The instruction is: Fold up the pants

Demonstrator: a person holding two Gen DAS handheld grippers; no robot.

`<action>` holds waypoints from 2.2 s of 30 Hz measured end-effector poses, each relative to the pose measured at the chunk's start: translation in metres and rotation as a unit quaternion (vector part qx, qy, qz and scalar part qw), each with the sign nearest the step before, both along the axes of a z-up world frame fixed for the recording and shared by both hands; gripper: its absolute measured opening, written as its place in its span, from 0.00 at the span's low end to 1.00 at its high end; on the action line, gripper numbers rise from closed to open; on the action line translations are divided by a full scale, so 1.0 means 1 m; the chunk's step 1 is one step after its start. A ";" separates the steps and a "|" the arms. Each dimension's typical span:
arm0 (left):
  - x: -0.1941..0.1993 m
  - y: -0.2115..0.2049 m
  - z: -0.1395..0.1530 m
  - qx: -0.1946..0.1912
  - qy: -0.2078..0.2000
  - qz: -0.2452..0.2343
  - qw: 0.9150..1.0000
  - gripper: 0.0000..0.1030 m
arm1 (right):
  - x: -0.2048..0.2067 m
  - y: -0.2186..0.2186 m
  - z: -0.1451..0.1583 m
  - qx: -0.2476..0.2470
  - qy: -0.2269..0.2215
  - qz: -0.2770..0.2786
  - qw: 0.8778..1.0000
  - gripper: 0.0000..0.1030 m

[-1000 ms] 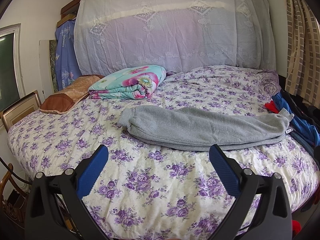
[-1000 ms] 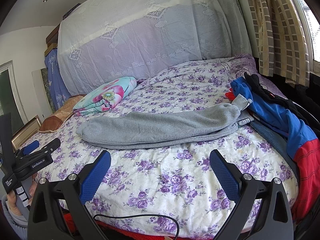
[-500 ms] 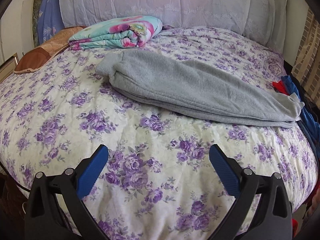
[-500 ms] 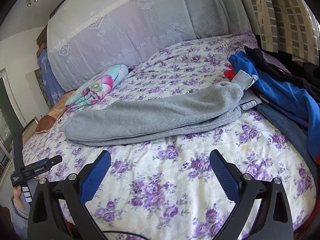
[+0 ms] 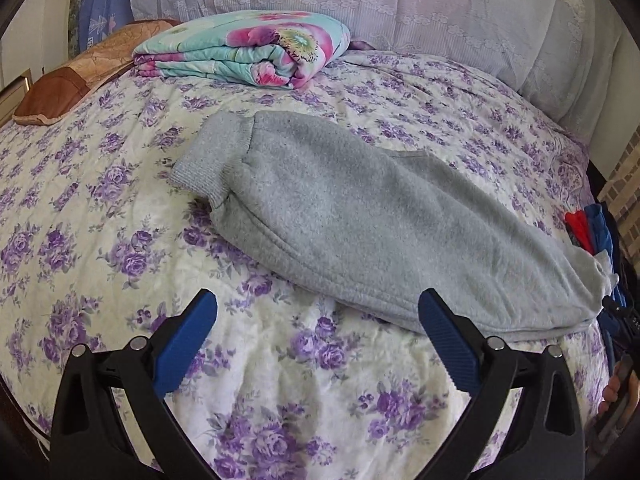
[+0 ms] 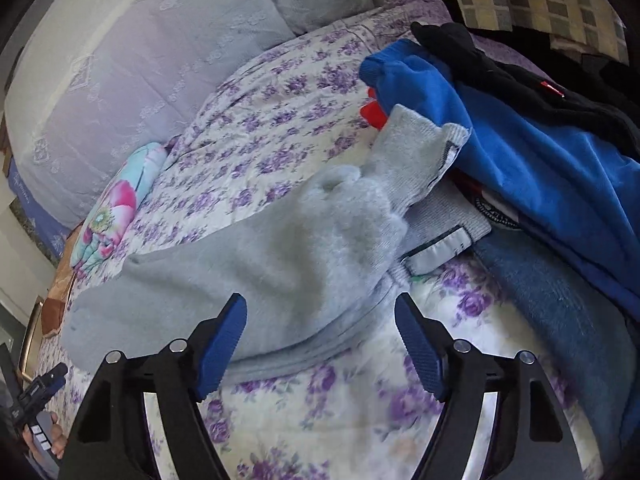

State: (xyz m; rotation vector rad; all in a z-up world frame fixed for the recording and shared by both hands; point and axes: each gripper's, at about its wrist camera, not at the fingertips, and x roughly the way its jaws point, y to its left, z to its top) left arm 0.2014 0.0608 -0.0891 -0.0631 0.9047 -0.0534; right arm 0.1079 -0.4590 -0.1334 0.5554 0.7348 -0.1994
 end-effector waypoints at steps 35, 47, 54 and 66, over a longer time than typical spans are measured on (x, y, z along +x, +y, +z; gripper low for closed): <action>0.090 0.038 0.032 -0.180 0.057 0.003 0.982 0.19 | 0.044 -0.028 0.029 0.012 -0.097 0.044 0.994 0.12; 0.251 0.007 0.064 -0.150 -0.016 0.096 0.984 0.14 | 0.227 -0.054 0.086 -0.028 -0.071 0.026 0.997 0.13; 0.233 0.043 0.037 -0.114 -0.004 0.111 0.987 0.83 | 0.204 -0.028 0.069 -0.092 -0.028 0.036 0.995 0.77; 0.110 0.075 0.005 -0.096 0.055 0.057 0.992 0.93 | 0.045 -0.009 0.026 -0.026 -0.008 0.072 0.997 0.77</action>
